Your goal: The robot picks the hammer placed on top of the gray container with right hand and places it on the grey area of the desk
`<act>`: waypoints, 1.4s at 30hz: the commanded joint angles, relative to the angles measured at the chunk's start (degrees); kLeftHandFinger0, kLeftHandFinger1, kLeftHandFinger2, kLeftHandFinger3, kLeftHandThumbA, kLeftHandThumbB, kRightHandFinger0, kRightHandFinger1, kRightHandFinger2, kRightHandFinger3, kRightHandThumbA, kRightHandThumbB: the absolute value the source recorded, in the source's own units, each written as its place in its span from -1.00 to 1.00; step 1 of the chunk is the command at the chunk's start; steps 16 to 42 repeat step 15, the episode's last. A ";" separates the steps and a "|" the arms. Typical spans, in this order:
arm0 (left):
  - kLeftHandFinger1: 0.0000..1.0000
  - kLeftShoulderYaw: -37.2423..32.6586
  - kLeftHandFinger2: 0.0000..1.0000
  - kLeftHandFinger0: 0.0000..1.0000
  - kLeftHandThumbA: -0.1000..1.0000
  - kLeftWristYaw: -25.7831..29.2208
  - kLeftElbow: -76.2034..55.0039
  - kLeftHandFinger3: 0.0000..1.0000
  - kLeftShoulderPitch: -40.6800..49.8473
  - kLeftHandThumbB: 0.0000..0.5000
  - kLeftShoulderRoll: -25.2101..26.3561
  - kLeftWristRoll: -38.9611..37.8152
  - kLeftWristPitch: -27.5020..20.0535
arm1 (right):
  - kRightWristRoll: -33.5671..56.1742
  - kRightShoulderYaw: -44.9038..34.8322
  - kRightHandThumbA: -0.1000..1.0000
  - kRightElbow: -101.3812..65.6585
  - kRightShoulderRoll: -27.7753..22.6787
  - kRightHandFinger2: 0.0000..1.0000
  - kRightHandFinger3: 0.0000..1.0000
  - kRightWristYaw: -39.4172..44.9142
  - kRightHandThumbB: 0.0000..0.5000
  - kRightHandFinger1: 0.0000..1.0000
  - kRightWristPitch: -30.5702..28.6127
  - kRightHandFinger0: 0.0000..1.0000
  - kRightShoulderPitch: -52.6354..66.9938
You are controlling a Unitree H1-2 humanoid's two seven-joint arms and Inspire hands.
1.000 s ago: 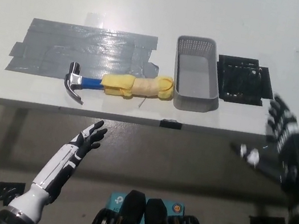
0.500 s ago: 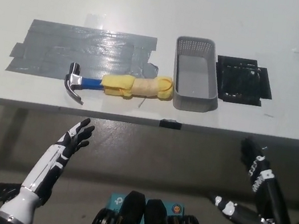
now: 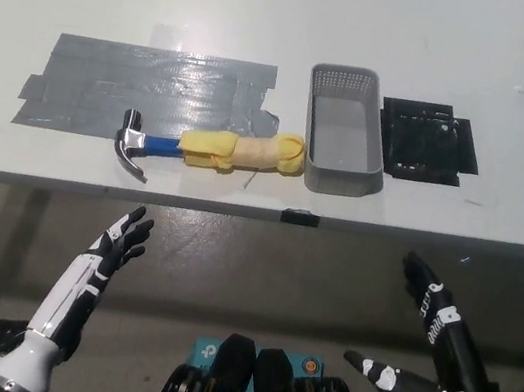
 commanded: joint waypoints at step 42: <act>1.00 1.29 1.00 1.00 1.00 0.81 -2.15 1.00 -0.72 -0.13 0.36 -0.67 0.32 | -3.50 1.19 0.83 -1.22 -1.08 1.00 1.00 -1.18 0.08 1.00 -1.88 1.00 -2.89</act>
